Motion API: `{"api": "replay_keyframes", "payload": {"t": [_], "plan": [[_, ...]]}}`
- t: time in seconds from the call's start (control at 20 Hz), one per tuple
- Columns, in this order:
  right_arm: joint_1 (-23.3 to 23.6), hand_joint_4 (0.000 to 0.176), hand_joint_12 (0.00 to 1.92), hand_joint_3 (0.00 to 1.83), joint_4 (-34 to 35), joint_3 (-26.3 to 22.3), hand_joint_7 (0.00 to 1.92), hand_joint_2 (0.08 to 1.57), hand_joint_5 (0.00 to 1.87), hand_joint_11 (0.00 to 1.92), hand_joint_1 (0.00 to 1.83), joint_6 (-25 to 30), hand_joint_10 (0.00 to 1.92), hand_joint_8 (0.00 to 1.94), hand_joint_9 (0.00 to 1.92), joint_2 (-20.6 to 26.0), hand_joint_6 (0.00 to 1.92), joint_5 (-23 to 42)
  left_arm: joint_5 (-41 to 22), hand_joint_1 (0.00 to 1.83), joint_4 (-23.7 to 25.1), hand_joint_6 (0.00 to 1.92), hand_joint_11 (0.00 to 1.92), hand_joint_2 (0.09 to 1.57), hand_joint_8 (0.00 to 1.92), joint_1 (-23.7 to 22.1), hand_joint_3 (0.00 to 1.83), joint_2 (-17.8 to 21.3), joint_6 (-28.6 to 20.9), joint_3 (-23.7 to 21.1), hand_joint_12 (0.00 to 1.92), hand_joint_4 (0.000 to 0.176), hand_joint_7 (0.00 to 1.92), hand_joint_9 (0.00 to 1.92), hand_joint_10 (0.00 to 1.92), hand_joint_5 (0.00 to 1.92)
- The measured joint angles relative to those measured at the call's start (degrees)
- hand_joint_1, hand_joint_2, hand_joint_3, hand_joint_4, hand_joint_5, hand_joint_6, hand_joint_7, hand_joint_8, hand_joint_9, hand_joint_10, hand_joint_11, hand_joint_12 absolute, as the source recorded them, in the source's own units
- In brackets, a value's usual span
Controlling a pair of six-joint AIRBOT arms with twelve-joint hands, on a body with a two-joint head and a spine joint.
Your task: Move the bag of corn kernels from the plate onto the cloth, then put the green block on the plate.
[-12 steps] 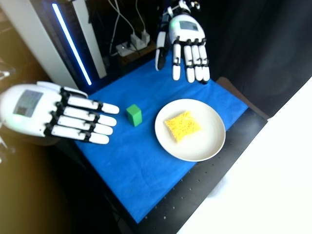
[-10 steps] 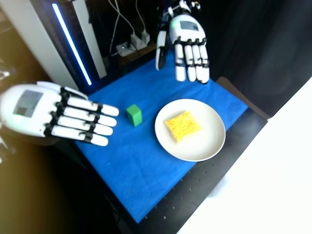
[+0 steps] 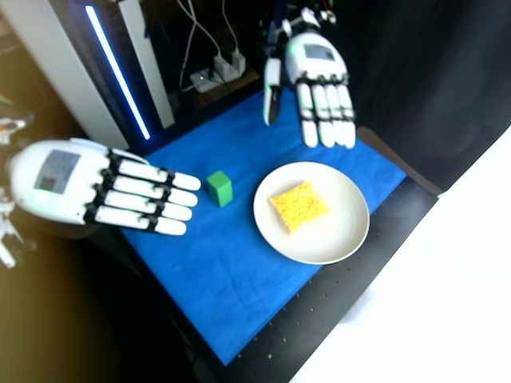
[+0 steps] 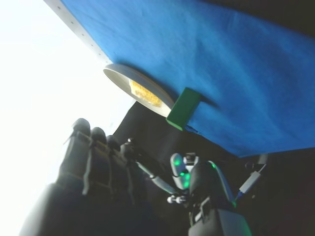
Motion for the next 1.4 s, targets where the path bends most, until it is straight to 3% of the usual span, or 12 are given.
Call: {"api": "replay_keyframes", "payload": {"t": [0.15, 0.2, 0.4, 0.55, 0.6, 0.75, 0.95, 1.0, 1.05, 1.1, 1.15, 1.4], "plan": [[0.0, 0.001, 0.0, 0.01, 0.2, 0.2, 0.0, 1.28, 0.0, 0.0, 0.46, 0.0, 0.0, 0.0, 0.0, -0.1, 0.0, 0.0, 8.6, 0.65, -5.4, 0.01, 0.0, 1.28, 0.0, -4.3, 0.0, -4.9, 11.3, 3.5, 0.97, 0.04, 0.03, 0.1, 0.02, 0.1], [0.0, 0.008, 0.0, 0.01, 0.2, 0.2, 0.0, 1.28, 0.0, 0.0, 0.47, 0.0, 0.0, 0.0, 0.0, -0.3, 0.0, 0.0, 10.4, 0.67, -6.9, 0.01, 0.0, 1.26, 0.01, -4.8, 0.0, -6.4, 13.7, 4.5, 0.99, 0.061, 0.05, 0.11, 0.03, 0.11], [0.0, 0.008, 0.0, 0.0, 0.2, 0.7, 0.0, 1.28, 0.0, 0.0, 0.56, 0.1, 0.0, 0.0, 0.0, -0.7, 0.0, -0.3, 19.6, 0.78, -10.6, 0.0, 0.0, 1.27, 0.0, -7.3, 0.0, -12.8, 14.1, 13.2, 0.58, 0.072, 0.0, 0.0, 0.0, 0.01], [0.2, 0.007, 0.0, 0.01, 0.2, 0.8, 0.0, 1.3, 0.0, 0.0, 0.55, 0.5, 0.0, 0.0, 0.0, -1.4, 0.0, -0.6, 21.6, 0.83, -13.5, 0.0, 0.0, 1.23, 0.0, -7.9, 0.0, -16.4, 14.3, 17.9, 0.8, 0.085, 0.0, 0.0, 0.0, 0.01], [0.2, 0.008, 0.0, 0.01, 0.0, 0.8, 0.0, 1.31, 0.0, 0.0, 0.54, 0.6, 0.0, 0.0, 0.0, -1.4, 0.0, -0.5, 22.9, 0.89, -14.3, 0.01, 0.0, 1.21, 0.0, -7.9, 0.0, -17.4, 14.3, 18.8, 1.16, 0.06, 0.03, 0.1, 0.03, 0.06], [0.2, 0.018, 0.0, 0.01, 0.1, 1.1, 0.0, 1.31, 0.0, 0.0, 0.55, 0.7, 0.0, 0.0, 0.0, -1.4, 0.0, -0.3, 25.2, 0.89, -15.8, 0.01, 0.04, 1.23, 0.0, -7.2, 0.0, -18.7, 14.3, 20.2, 1.42, 0.006, 0.02, 0.22, 0.05, 0.14], [0.2, 0.023, 0.0, 0.01, 0.2, 1.2, 0.0, 1.32, 0.0, 0.0, 0.55, 0.9, 0.0, 0.0, 0.0, -1.4, 0.0, -0.4, 24.8, 1.1, -16.8, 0.01, 0.18, 1.2, 0.03, -7.1, 0.0, -18.9, 14.3, 21.2, 1.57, 0.0, 0.33, 0.47, 0.31, 0.42], [0.2, 0.016, 0.0, 0.01, 0.2, 1.2, 0.0, 1.32, 0.0, 0.0, 0.55, 0.9, 0.0, 0.0, 0.0, -1.6, 0.0, -0.4, 24.5, 1.16, -16.8, 0.1, 0.37, 1.19, 0.33, -7.1, 0.0, -18.9, 14.3, 21.2, 1.62, 0.0, 0.41, 0.46, 0.89, 0.59], [0.2, 0.021, 0.0, 0.01, 0.2, 1.2, 0.0, 1.32, 0.0, 0.0, 0.55, 0.9, 0.0, 0.0, 0.0, -1.7, 0.0, -0.3, 24.4, 1.09, -16.9, 1.15, 0.48, 1.27, 0.83, -7.1, 0.0, -18.9, 14.3, 21.2, 1.75, 0.0, 0.34, 0.45, 1.31, 0.66], [0.2, 0.019, 0.0, 0.01, 0.1, 1.2, 0.0, 1.33, 0.0, 0.0, 0.54, 1.1, 0.0, 0.0, 0.0, -1.8, 0.0, -0.4, 24.2, 1.05, -17.0, 1.5, 0.48, 1.32, 1.25, -7.1, 0.0, -18.9, 14.1, 21.3, 1.87, 0.0, 0.21, 0.38, 1.61, 0.59], [0.2, 0.015, 0.0, 0.01, 0.2, 1.2, 0.0, 1.33, 0.0, 0.0, 0.54, 1.1, 0.0, 0.0, 0.0, -1.8, 0.0, -0.4, 24.2, 1.04, -17.2, 1.64, 0.52, 1.39, 1.69, -7.1, 0.01, -18.9, 14.1, 21.4, 1.91, 0.0, 0.36, 0.37, 1.76, 0.56], [0.2, 0.019, 0.0, 0.0, 0.2, 1.4, 0.0, 1.32, 0.0, 0.0, 0.59, 1.5, 0.0, 0.0, 0.0, -1.8, 0.0, -0.4, 24.3, 1.04, -18.3, 1.74, 0.59, 1.41, 1.8, -6.8, 0.0, -18.1, 13.9, 20.8, 1.92, 0.0, 0.39, 0.41, 1.91, 0.56]]}}
